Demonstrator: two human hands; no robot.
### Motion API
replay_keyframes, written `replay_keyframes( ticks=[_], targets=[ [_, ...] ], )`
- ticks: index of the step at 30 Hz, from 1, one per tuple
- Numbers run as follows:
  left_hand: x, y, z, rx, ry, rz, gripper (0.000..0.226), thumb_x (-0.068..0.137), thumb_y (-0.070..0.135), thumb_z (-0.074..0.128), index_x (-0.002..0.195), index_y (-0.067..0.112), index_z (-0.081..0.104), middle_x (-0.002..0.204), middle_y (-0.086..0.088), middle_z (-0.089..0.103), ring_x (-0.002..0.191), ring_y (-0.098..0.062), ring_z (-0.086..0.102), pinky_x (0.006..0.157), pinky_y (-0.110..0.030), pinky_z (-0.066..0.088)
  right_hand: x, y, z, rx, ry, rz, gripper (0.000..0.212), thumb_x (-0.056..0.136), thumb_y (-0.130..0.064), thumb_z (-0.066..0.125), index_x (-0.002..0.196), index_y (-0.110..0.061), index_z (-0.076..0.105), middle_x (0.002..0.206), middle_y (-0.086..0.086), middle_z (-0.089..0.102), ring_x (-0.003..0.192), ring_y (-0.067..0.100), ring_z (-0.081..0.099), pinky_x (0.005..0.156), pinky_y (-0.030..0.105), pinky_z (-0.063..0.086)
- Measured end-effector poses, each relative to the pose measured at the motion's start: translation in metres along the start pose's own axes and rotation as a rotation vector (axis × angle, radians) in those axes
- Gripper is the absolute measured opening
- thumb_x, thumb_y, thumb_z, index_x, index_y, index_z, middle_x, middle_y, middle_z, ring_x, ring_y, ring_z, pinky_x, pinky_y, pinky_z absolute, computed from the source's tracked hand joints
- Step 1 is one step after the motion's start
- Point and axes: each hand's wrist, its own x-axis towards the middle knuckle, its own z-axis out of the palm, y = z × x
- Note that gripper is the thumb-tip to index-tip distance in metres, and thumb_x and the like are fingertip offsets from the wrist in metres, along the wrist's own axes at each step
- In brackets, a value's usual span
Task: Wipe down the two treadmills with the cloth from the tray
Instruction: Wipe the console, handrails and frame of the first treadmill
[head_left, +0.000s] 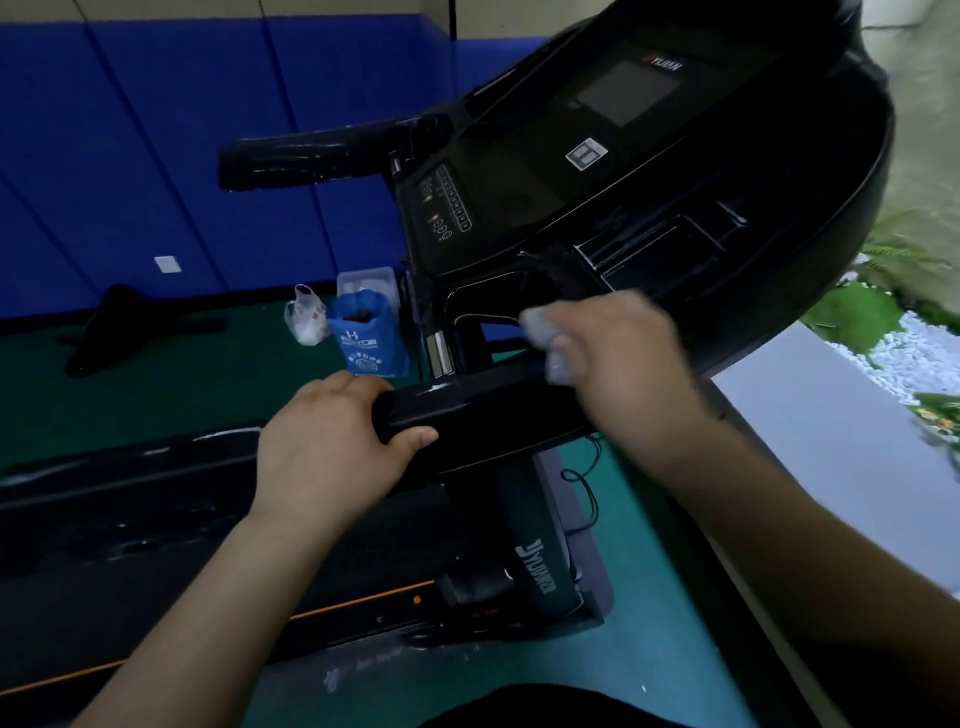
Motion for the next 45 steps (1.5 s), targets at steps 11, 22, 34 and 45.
replay_keyframes(
  ticks=[11, 22, 34, 45],
  targets=[
    [0.000, 0.002, 0.001, -0.004, -0.009, -0.044, 0.062, 0.074, 0.070, 0.055, 0.119, 0.028, 0.059, 0.108, 0.005, 0.062, 0.104, -0.022, 0.056, 0.071, -0.032, 0.045, 0.000, 0.009, 0.013, 0.095, -0.062, -0.162, 0.026, 0.085, -0.019, 0.054, 0.100, -0.013, 0.075, 0.101, 0.004, 0.074, 0.091, 0.022, 0.063, 0.086, 0.028, 0.044],
    [0.000, 0.003, 0.000, -0.019, -0.016, -0.060, 0.059, 0.072, 0.071, 0.055, 0.115, 0.030, 0.061, 0.104, 0.007, 0.062, 0.103, -0.021, 0.056, 0.070, -0.032, 0.044, 0.005, 0.067, -0.035, -0.080, 0.199, -0.027, 0.022, 0.084, -0.017, 0.053, 0.082, -0.008, 0.073, 0.081, 0.009, 0.072, 0.080, 0.029, 0.065, 0.077, 0.030, 0.042],
    [-0.001, 0.004, -0.002, -0.022, -0.025, -0.051, 0.056, 0.072, 0.071, 0.055, 0.110, 0.031, 0.062, 0.097, 0.008, 0.061, 0.099, -0.021, 0.057, 0.069, -0.032, 0.046, 0.019, 0.092, -0.057, -0.175, 0.075, 0.077, 0.022, 0.091, -0.012, 0.054, 0.100, -0.013, 0.074, 0.093, 0.008, 0.073, 0.093, 0.029, 0.063, 0.083, 0.029, 0.042],
    [-0.001, 0.005, 0.001, -0.008, 0.002, -0.031, 0.057, 0.072, 0.066, 0.061, 0.110, 0.024, 0.063, 0.098, 0.003, 0.063, 0.098, -0.025, 0.058, 0.071, -0.034, 0.046, 0.068, 0.085, -0.031, -0.110, -0.381, -0.212, 0.027, 0.089, -0.025, 0.065, 0.115, -0.025, 0.071, 0.119, -0.002, 0.055, 0.117, 0.021, 0.044, 0.100, 0.040, 0.039]
  ],
)
